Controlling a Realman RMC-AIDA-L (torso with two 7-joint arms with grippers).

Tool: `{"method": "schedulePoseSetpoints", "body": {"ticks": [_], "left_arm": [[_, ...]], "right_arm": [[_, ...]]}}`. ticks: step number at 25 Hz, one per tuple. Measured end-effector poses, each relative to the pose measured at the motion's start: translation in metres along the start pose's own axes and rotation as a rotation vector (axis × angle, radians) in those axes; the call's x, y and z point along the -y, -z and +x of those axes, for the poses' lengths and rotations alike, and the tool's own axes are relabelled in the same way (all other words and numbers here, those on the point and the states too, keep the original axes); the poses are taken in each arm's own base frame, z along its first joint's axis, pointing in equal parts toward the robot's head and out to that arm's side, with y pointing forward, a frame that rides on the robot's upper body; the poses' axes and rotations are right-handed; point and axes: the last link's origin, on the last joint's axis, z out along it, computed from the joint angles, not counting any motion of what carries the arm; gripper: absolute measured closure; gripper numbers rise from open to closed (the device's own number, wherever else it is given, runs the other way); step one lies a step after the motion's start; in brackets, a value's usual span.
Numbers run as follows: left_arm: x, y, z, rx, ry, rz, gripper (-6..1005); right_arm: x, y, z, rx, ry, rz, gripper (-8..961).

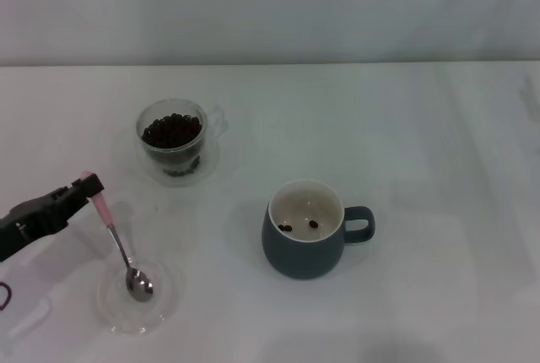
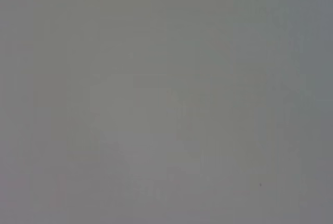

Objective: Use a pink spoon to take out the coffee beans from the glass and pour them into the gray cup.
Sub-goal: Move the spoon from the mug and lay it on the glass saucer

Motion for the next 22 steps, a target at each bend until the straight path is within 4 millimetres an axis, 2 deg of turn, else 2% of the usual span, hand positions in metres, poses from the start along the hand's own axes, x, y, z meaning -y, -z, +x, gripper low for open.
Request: {"method": "schedulePoseSetpoints", "body": {"ticks": [8, 22], "left_arm": [[-0.004, -0.009, -0.008, -0.003, -0.014, 0.006, 863], [-0.006, -0.012, -0.014, -0.034, -0.063, 0.025, 863]], "right_arm": [[0.002, 0.000, -0.001, 0.001, 0.005, 0.002, 78], [0.004, -0.004, -0.005, 0.015, 0.014, -0.001, 79]]}}
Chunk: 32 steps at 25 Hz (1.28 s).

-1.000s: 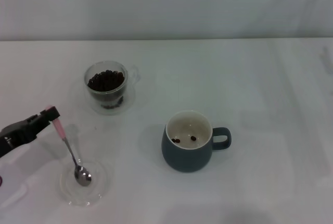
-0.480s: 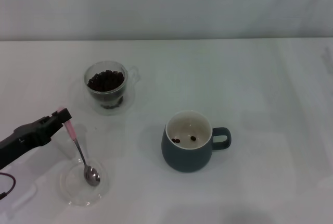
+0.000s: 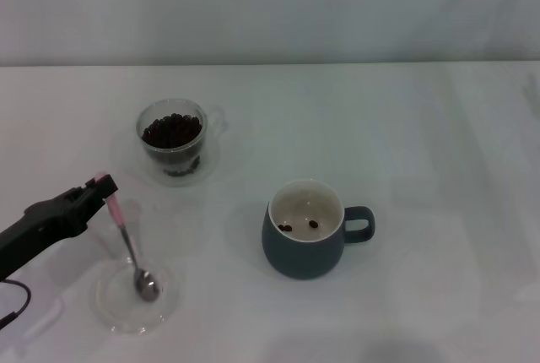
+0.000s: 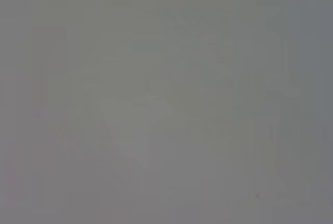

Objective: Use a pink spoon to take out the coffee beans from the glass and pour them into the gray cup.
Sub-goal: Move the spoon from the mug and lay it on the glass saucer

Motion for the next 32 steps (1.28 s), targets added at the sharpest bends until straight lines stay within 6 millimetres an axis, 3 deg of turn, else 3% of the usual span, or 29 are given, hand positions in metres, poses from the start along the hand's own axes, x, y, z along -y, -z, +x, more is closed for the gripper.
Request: {"method": "schedulePoseSetpoints", "body": {"ticks": [32], "left_arm": [[-0.006, -0.008, -0.016, -0.018, 0.066, 0.026, 828]], "right_arm": [[-0.002, 0.000, 0.000, 0.002, -0.013, 0.008, 79]]}}
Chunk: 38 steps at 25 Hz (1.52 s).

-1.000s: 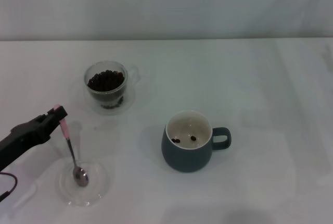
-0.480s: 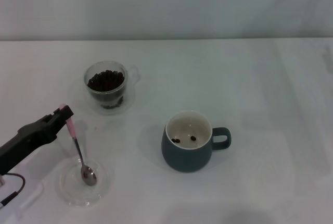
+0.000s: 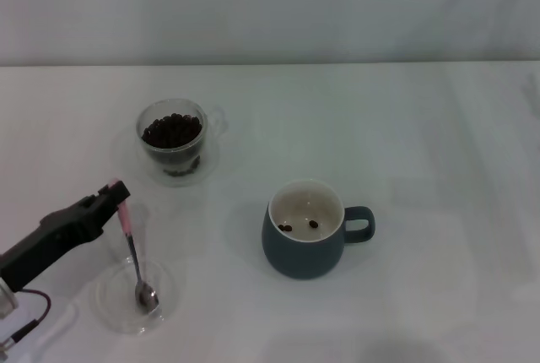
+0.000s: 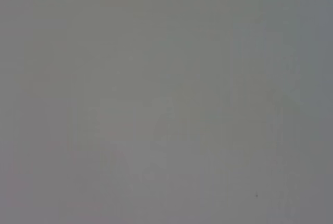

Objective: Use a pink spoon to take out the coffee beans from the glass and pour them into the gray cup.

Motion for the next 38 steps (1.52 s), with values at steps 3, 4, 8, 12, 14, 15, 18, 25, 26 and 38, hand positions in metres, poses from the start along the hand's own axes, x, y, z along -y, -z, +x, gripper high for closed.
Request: {"method": "schedulePoseSetpoints", "body": {"ticks": [3, 4, 8, 12, 14, 15, 18, 25, 26, 38], "left_arm": [[-0.001, 0.000, -0.003, 0.016, -0.002, -0.009, 812], [-0.001, 0.000, -0.003, 0.018, -0.003, -0.008, 807], [0.001, 0.002, -0.004, 0.020, 0.002, 0.009, 786], [0.003, 0.002, -0.005, 0.023, 0.002, 0.022, 766], [0.003, 0.002, -0.005, 0.026, 0.001, 0.025, 755], [0.003, 0.002, -0.005, 0.026, 0.001, 0.025, 750], [0.004, 0.002, -0.005, 0.025, -0.002, 0.026, 715], [0.010, 0.007, 0.003, -0.012, -0.006, 0.053, 579], [0.012, 0.010, 0.005, -0.024, -0.010, 0.064, 567], [0.056, 0.049, 0.039, -0.295, -0.421, 0.468, 286]], "right_arm": [[0.000, 0.000, 0.000, -0.003, 0.003, 0.001, 79], [0.001, 0.000, 0.000, -0.004, 0.004, 0.001, 79], [0.002, 0.000, 0.001, -0.006, 0.006, 0.003, 78], [0.003, 0.003, 0.002, -0.007, 0.006, 0.006, 78], [0.003, 0.004, 0.002, -0.009, 0.006, 0.008, 78], [0.004, 0.004, 0.003, -0.010, 0.007, 0.009, 78], [0.004, 0.005, 0.003, -0.011, 0.007, 0.010, 79], [0.005, 0.006, 0.003, -0.014, 0.008, 0.012, 79], [0.005, 0.006, 0.004, -0.015, 0.010, 0.012, 79], [0.003, 0.019, 0.014, -0.055, 0.097, 0.010, 79]]}}
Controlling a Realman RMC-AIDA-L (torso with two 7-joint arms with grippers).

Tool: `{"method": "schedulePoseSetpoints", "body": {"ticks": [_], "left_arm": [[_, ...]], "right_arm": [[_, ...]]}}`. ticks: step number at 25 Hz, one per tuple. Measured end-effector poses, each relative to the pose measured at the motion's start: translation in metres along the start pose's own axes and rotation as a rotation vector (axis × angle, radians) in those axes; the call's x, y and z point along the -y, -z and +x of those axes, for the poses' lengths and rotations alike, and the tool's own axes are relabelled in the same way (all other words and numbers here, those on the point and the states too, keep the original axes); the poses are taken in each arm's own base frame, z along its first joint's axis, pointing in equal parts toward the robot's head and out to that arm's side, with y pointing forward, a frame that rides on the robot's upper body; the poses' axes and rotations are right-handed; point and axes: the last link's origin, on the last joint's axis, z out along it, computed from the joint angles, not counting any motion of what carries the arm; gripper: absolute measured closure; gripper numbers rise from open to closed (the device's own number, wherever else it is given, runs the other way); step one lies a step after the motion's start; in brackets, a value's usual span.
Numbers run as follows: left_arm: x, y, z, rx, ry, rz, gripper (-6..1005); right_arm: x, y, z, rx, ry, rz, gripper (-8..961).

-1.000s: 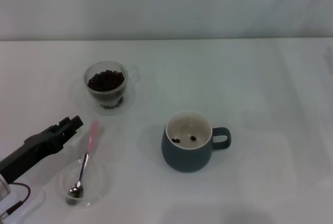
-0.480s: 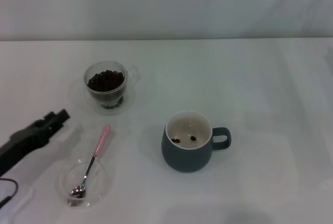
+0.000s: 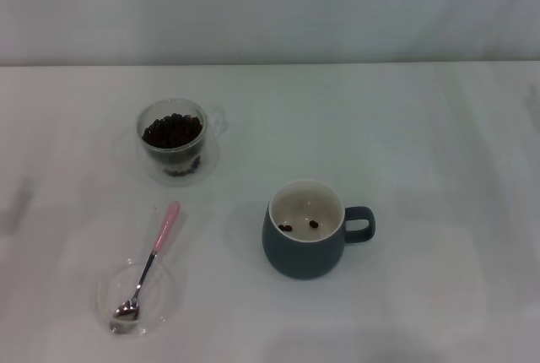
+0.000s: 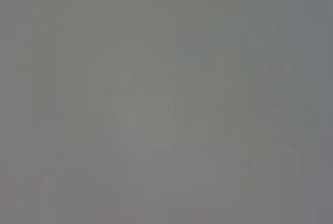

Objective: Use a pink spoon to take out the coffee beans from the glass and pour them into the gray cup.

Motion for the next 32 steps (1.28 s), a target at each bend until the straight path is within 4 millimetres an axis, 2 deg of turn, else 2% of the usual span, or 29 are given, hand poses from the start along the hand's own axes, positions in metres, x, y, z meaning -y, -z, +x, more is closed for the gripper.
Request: {"method": "schedulePoseSetpoints", "body": {"ticks": [5, 15, 18, 23, 32], "left_arm": [[0.018, -0.006, 0.010, -0.045, -0.157, 0.146, 287], [0.031, -0.016, 0.023, -0.100, -0.152, 0.276, 286], [0.031, -0.018, 0.026, -0.110, -0.155, 0.274, 241], [0.032, -0.020, 0.028, -0.111, -0.158, 0.276, 106], [0.032, -0.021, 0.029, -0.133, -0.136, 0.293, 107]], "right_arm": [[0.002, 0.012, 0.007, -0.024, -0.011, 0.011, 78], [-0.011, 0.031, 0.019, -0.068, -0.033, -0.048, 78], [-0.013, 0.036, 0.022, -0.077, -0.057, -0.046, 78], [-0.016, 0.037, 0.029, -0.128, -0.073, -0.045, 78], [-0.026, 0.034, 0.030, -0.140, -0.103, -0.058, 78]]}}
